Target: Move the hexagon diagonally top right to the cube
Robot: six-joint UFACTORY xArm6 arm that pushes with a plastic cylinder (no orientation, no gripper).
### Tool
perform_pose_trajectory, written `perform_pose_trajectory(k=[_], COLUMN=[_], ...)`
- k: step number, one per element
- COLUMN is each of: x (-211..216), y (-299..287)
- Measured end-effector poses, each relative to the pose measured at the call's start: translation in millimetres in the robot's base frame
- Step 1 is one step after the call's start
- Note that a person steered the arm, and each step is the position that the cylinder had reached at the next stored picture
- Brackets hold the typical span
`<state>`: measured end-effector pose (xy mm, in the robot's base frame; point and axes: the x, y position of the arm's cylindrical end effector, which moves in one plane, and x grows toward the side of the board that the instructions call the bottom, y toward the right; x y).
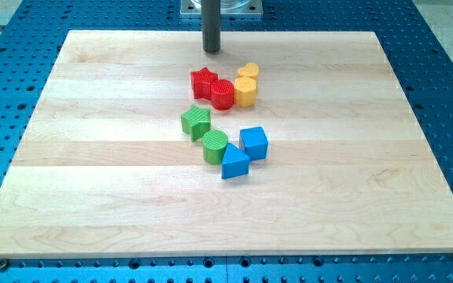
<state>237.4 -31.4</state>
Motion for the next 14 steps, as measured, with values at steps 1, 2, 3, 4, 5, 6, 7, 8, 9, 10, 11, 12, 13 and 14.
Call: perform_pose_trajectory(k=[1,2,3,4,5,6,7,8,9,10,11,12,13,14], x=[23.5,26.6,18.4,34.9,56.5,56.6,64.9,76.4,92.4,97.4,95.2,96.2,98.3,98.7], y=[-1.8,4.0,12.4,20.6,27.1,28.5,40.4,51.9,58.3,58.3,58.3,58.3,58.3,58.1])
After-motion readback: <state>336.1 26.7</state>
